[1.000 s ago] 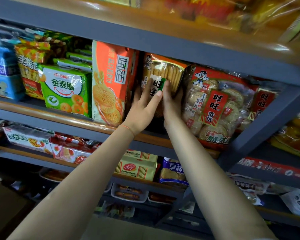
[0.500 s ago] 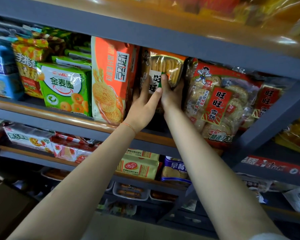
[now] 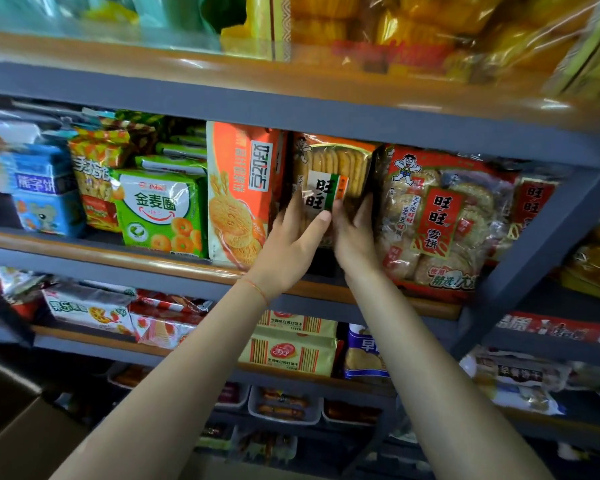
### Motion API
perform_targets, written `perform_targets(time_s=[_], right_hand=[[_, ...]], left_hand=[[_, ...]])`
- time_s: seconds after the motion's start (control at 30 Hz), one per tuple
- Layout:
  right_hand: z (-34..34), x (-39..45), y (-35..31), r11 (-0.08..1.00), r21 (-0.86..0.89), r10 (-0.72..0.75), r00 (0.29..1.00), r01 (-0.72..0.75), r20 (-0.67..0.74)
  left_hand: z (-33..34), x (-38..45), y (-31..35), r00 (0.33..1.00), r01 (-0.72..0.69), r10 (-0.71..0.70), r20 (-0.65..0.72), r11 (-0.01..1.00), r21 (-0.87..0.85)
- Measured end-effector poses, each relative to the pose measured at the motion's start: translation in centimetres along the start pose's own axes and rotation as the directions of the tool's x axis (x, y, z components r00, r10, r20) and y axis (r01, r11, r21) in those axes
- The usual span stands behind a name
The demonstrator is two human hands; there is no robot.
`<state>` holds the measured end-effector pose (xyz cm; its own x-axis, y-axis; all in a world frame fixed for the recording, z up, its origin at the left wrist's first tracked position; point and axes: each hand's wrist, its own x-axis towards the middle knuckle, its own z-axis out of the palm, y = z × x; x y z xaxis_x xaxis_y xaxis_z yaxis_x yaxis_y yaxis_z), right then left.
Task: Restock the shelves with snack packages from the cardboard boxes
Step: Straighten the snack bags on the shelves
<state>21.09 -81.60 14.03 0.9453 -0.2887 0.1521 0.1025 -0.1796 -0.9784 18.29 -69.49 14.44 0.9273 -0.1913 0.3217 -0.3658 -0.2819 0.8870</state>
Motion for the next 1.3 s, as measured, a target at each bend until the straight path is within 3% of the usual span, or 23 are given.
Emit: perform_targets(time_s=[0.1,0.2,0.27,0.33,0.4,0.5,0.63,0.9,1.07,1.3], right_hand=[[-0.1,-3.0,0.2,0.999,-0.016,-0.052,0.998,0.051,-0.026],[1.2,-5.0,0.0,0.989,0.025,-0.144,0.985,0.147,-0.094],[2.8,-5.6,-0.5,0.986,0.041,-0.160,0.986,0.163,-0.055],[4.8,-5.6,-1.3,0.983,0.055,-0.176,0.984,0.174,0.032],[6.9,-5.3,-2.1,0.976,0.022,-0.217,0.973,0.216,0.078],[9.2,-4.3,-2.8,0.963,-0.066,-0.256,0.964,0.260,0.073],[10.5,-3.0,-3.3,0.957,-0.151,-0.243,0.969,0.246,0.037],[11.5,-3.8,-3.8,0.970,-0.137,-0.203,0.979,0.200,-0.008],[12.4,-3.9,-4.4,0.993,-0.050,-0.111,0.991,0.107,-0.081],[14.0,-3.3,-3.3,0.994,-0.070,-0.091,0.981,0.080,-0.173]], left_hand=[[-1.9,-1.8,-0.3,0.983,-0.109,0.114,-0.147,0.993,0.041],[-4.7,-3.0,-1.3,0.861,-0.184,0.294,-0.416,0.941,0.284],[-7.0,-2.9,-2.2,0.803,-0.145,0.347,-0.484,0.902,0.406],[-9.3,-2.1,-3.2,0.808,-0.085,0.359,-0.468,0.856,0.510],[-11.2,-1.0,-4.2,0.848,-0.060,0.380,-0.369,0.761,0.646],[-13.1,0.2,-5.3,0.929,-0.040,0.296,-0.222,0.676,0.736],[-14.3,1.1,-6.2,0.933,-0.087,0.327,-0.151,0.611,0.786],[-15.6,1.6,-7.8,0.862,-0.158,0.474,-0.179,0.586,0.795],[-17.8,1.6,-9.7,0.843,-0.033,0.426,-0.330,0.652,0.757],[-18.4,1.8,-11.2,0.865,-0.083,0.434,-0.251,0.618,0.782]])
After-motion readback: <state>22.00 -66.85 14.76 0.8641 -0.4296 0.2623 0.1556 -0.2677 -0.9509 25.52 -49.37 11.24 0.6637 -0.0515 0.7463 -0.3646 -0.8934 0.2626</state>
